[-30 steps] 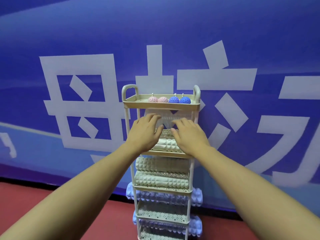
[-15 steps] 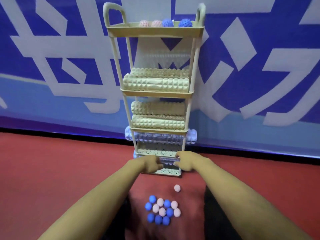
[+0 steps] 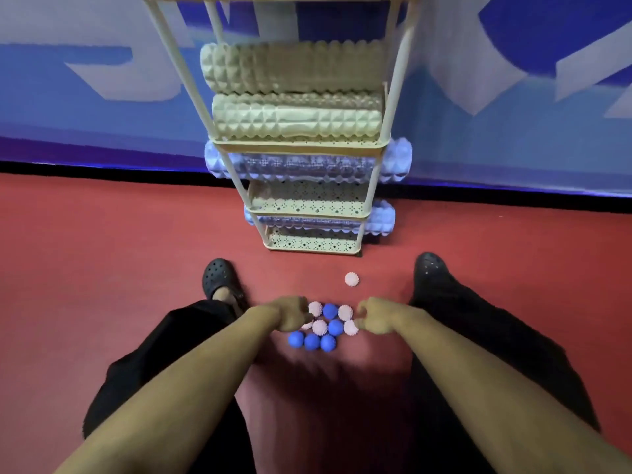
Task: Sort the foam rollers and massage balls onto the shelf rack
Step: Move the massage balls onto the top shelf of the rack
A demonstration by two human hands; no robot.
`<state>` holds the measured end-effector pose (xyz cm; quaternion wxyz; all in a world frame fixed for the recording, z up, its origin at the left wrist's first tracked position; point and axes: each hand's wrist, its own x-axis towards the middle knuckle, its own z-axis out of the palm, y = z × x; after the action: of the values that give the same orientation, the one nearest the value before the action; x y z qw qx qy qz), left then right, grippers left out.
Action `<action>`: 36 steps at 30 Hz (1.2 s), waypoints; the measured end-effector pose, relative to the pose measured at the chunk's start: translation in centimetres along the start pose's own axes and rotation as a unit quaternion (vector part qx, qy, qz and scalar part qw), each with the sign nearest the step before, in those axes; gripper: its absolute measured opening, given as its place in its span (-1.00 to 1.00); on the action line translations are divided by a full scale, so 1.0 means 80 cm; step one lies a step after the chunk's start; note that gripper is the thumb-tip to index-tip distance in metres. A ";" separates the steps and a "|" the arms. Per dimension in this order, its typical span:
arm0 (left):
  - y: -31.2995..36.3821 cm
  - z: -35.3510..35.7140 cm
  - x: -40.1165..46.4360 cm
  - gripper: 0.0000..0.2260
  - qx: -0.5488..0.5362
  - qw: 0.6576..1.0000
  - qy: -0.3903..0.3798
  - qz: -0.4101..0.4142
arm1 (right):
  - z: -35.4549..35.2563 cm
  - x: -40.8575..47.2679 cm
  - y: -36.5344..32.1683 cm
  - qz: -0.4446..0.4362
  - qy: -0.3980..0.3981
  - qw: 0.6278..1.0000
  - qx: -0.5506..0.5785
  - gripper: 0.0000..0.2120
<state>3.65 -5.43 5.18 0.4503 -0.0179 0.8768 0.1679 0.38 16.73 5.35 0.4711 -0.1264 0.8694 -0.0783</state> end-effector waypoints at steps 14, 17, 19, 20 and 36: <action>-0.090 0.096 0.221 -0.62 -0.092 0.990 0.089 -0.061 | 0.127 0.221 0.063 0.098 0.036 0.976 0.192 -0.59; -0.107 0.107 0.257 -0.60 -0.088 0.987 0.106 -0.077 | 0.155 0.253 0.071 0.120 0.061 0.963 0.235 -0.54; -0.118 0.116 0.275 -0.58 -0.080 0.988 0.109 -0.076 | 0.172 0.268 0.078 0.133 0.063 0.958 0.246 -0.47; -0.123 0.121 0.283 -0.57 -0.079 0.988 0.111 -0.071 | 0.177 0.272 0.079 0.135 0.063 0.958 0.244 -0.47; -0.084 0.017 0.169 -0.55 -0.076 0.974 0.212 0.015 | 0.064 0.147 0.059 0.089 0.178 0.946 0.257 -0.36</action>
<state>-2.10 -9.74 -8.20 0.2493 -0.0742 0.9371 0.2329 -2.16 17.69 -8.02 0.3302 0.0931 0.8973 -0.2777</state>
